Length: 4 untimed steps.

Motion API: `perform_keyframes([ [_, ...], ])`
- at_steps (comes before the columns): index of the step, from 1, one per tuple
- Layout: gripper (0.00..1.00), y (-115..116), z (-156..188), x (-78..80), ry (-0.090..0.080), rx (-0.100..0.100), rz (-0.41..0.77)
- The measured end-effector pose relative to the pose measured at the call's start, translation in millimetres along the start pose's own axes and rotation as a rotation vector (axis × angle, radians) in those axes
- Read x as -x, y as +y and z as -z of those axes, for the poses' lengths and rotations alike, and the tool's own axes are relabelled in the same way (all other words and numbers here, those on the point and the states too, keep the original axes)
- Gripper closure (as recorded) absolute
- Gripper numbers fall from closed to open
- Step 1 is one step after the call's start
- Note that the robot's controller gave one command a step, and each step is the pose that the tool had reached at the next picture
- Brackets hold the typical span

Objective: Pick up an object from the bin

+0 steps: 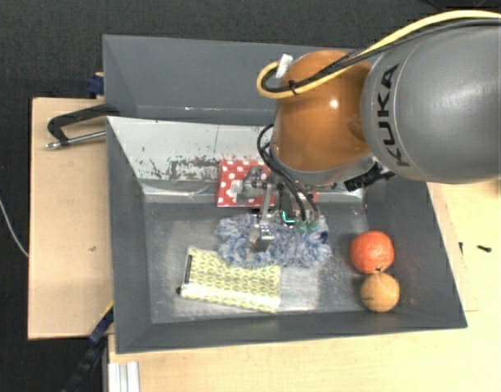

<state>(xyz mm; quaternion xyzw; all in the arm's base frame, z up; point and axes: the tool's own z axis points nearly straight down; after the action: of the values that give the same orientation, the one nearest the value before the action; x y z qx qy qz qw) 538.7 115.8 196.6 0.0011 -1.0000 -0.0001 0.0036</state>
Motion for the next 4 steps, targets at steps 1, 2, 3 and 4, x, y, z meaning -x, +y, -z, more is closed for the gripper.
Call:
perform_keyframes([
  [1,0.00,-0.5,4.5,1.8,-0.009,0.001,-0.002],
  [2,0.00,6.8,-38.5,-8.6,-0.013,0.001,0.077],
  [3,1.00,8.2,-118.9,-13.8,-0.034,0.006,0.174],
  [4,1.00,8.2,-118.9,-13.8,-0.034,0.006,0.173],
])
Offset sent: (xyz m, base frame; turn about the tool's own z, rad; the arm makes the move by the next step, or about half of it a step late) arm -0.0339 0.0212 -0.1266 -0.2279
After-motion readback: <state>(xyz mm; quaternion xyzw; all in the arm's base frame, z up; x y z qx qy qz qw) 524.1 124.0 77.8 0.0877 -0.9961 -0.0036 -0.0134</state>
